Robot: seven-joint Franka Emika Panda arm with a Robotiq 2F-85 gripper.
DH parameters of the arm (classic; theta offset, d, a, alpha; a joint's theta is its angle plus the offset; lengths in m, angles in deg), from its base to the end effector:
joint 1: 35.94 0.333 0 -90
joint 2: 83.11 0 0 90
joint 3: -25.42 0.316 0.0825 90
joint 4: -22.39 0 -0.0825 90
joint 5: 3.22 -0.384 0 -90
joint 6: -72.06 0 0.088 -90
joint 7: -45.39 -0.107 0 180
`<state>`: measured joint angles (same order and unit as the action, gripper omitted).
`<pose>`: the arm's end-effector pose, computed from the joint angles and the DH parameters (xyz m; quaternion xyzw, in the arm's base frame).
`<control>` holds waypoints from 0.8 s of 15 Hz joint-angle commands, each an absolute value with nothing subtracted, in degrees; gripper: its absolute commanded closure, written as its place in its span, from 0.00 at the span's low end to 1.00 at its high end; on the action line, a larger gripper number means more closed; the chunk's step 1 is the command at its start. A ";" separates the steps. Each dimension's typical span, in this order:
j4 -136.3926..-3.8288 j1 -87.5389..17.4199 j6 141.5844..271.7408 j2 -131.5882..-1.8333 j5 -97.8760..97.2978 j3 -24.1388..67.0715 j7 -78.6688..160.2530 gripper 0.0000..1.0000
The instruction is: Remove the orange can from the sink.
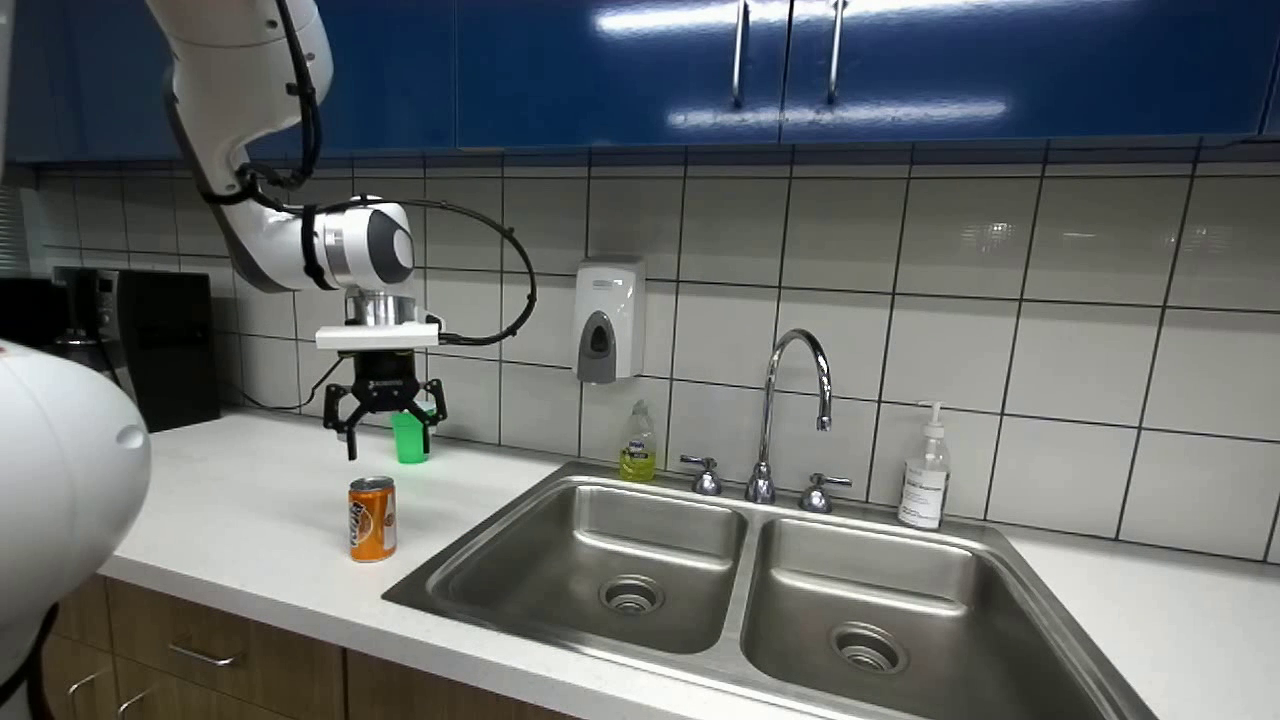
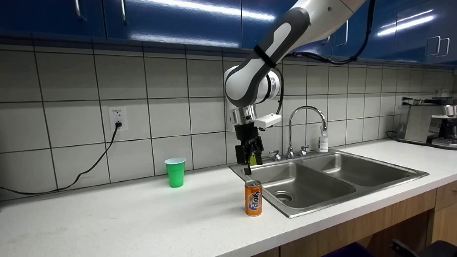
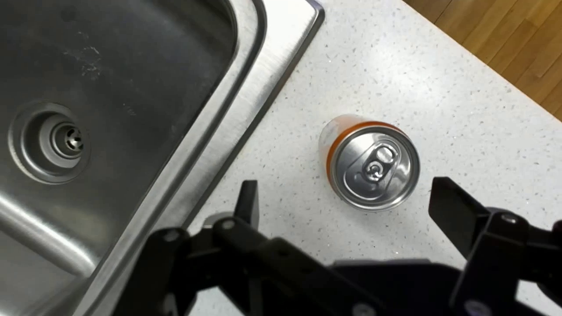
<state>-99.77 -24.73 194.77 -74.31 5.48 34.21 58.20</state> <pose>0.5155 0.1799 0.3259 0.9420 0.3246 -0.0671 0.0534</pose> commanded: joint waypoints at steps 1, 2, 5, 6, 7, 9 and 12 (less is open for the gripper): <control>-103.85 -25.86 194.36 -81.04 5.42 34.21 57.21 0.00; -104.63 -26.16 194.40 -82.42 5.42 33.82 57.23 0.00; -107.30 -27.70 194.68 -86.10 5.75 32.22 56.83 0.00; -108.25 -28.31 194.87 -87.18 6.01 31.58 56.52 0.00; -109.30 -29.10 194.92 -88.45 5.91 30.73 56.16 0.00; -111.23 -30.71 194.92 -90.69 5.83 29.07 55.31 0.00; -114.15 -33.26 194.50 -94.01 5.94 26.61 53.91 0.00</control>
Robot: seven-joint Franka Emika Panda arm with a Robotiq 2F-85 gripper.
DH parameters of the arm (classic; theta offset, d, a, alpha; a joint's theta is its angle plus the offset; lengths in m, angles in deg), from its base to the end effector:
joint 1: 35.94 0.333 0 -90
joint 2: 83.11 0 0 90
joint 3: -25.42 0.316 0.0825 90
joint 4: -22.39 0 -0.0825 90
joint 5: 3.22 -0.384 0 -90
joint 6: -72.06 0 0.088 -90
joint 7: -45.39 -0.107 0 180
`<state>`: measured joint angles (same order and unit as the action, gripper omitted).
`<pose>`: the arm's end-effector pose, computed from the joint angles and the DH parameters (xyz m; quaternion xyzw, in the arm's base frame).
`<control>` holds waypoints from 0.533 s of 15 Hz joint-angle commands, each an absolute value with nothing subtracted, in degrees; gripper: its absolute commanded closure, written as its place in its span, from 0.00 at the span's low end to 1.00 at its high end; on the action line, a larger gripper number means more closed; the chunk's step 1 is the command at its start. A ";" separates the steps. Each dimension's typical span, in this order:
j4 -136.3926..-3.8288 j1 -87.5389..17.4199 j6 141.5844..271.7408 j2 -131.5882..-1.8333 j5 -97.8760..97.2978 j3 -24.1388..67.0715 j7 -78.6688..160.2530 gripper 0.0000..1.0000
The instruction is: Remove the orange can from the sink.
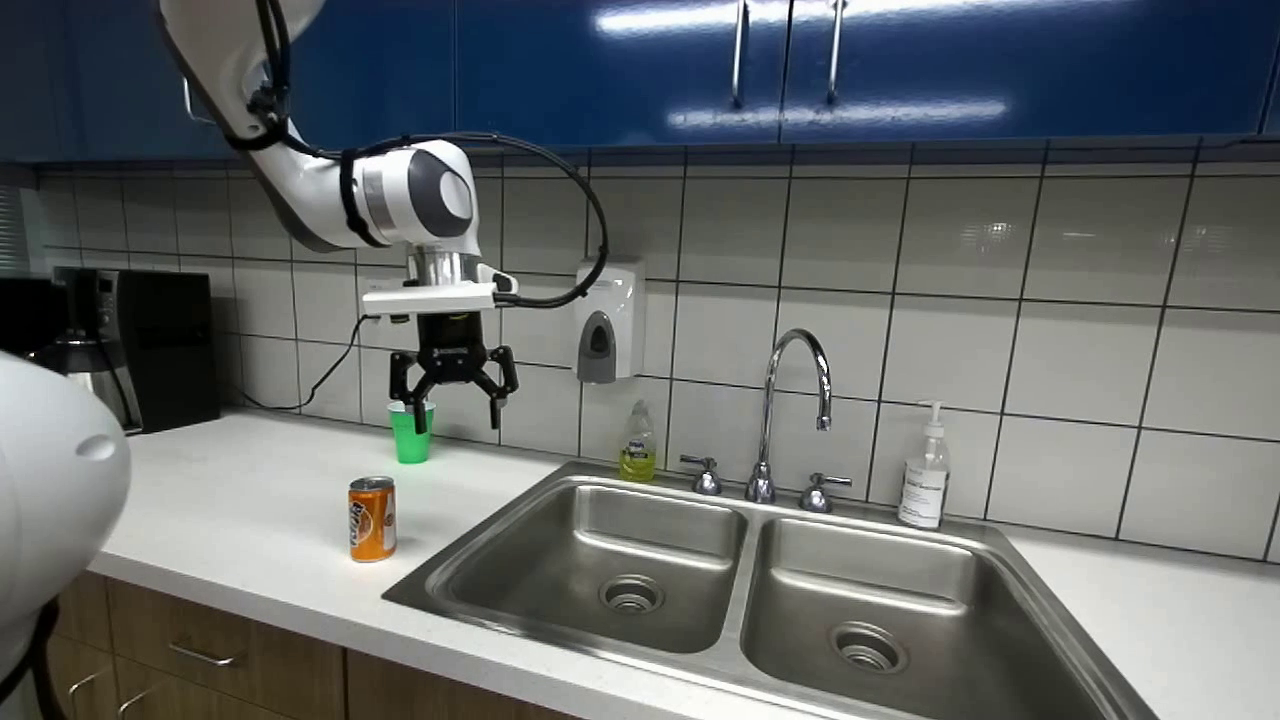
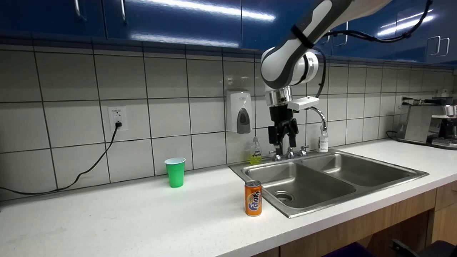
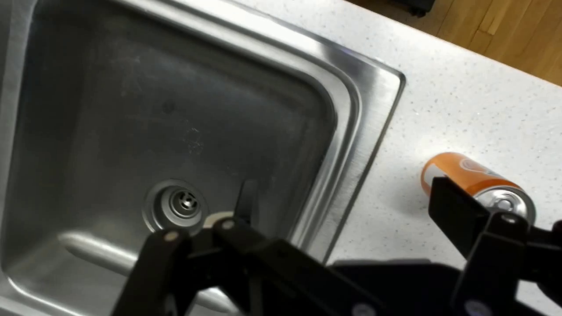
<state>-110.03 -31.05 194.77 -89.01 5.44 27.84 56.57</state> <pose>0.4851 0.0559 0.3813 0.9767 0.2022 -0.0354 0.0631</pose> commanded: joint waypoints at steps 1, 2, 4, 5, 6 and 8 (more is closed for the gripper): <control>-115.22 -34.15 194.54 -95.05 6.14 25.83 53.24 0.00; -116.19 -34.95 194.40 -96.11 6.22 25.14 52.58 0.00; -118.15 -36.48 194.41 -97.97 6.35 23.86 51.51 0.00; -119.07 -37.22 194.24 -98.96 6.36 23.29 51.01 0.00; -119.87 -37.89 194.00 -99.87 6.46 22.83 50.38 0.00; -118.01 -37.46 194.68 -96.99 5.40 22.71 52.38 0.00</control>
